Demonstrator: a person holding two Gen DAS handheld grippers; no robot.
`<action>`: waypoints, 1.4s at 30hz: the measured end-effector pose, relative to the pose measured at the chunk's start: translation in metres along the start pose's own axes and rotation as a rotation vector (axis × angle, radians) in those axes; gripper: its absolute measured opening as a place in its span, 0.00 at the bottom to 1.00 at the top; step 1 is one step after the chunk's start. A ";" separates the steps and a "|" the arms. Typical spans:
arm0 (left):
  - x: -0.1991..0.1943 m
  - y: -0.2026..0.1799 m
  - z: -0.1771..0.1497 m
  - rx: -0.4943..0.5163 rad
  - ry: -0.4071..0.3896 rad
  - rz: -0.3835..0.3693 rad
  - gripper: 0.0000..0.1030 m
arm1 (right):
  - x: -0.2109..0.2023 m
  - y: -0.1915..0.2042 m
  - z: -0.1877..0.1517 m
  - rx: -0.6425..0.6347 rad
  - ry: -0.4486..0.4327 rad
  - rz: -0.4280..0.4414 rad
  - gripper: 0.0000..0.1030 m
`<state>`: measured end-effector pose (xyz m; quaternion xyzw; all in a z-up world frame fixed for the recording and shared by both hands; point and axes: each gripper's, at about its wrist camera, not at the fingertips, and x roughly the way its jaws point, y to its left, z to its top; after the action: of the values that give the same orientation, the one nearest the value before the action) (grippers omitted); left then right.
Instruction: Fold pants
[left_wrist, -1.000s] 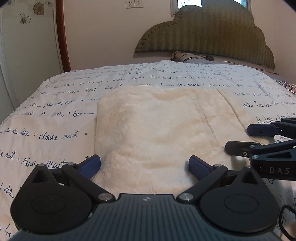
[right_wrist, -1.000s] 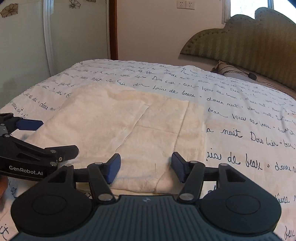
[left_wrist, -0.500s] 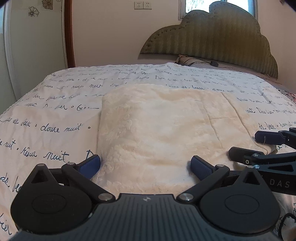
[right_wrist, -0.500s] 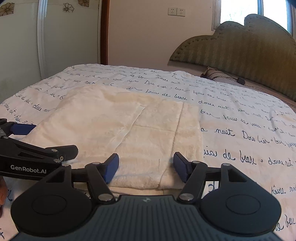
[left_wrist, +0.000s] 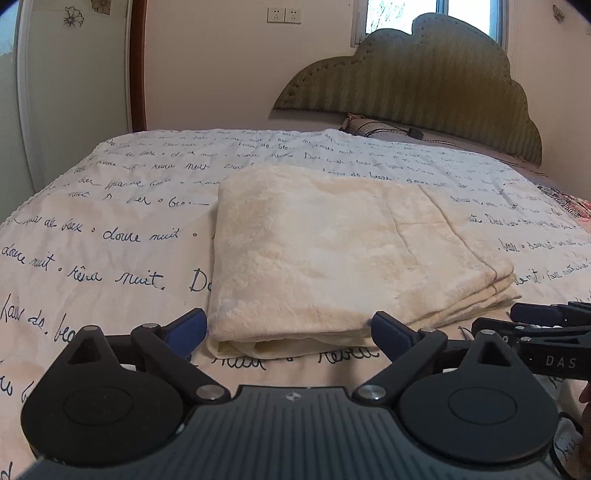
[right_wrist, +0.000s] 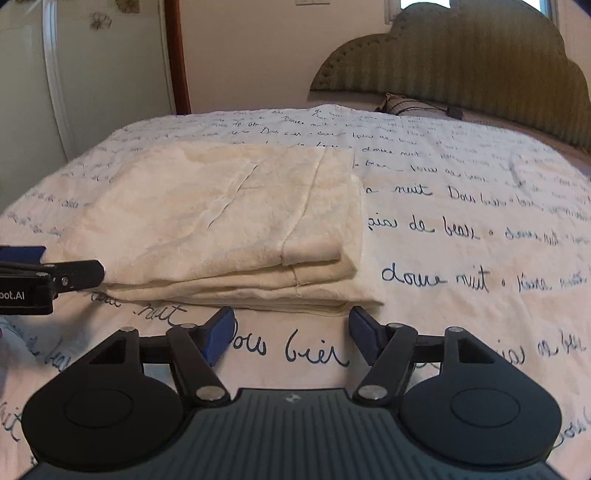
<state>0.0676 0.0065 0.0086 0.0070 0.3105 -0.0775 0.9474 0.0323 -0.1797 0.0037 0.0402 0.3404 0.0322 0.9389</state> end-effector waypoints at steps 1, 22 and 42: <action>-0.003 -0.001 0.000 0.014 -0.002 -0.001 0.94 | -0.005 -0.005 -0.002 0.030 -0.014 0.024 0.66; -0.007 -0.010 -0.002 0.060 0.012 0.037 0.95 | 0.009 -0.014 0.024 0.001 -0.079 -0.015 0.33; -0.002 -0.017 -0.020 0.020 0.109 0.018 0.95 | -0.018 0.001 -0.004 0.061 0.000 0.026 0.82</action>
<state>0.0514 -0.0084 -0.0061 0.0237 0.3606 -0.0716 0.9297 0.0154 -0.1803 0.0121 0.0732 0.3406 0.0341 0.9367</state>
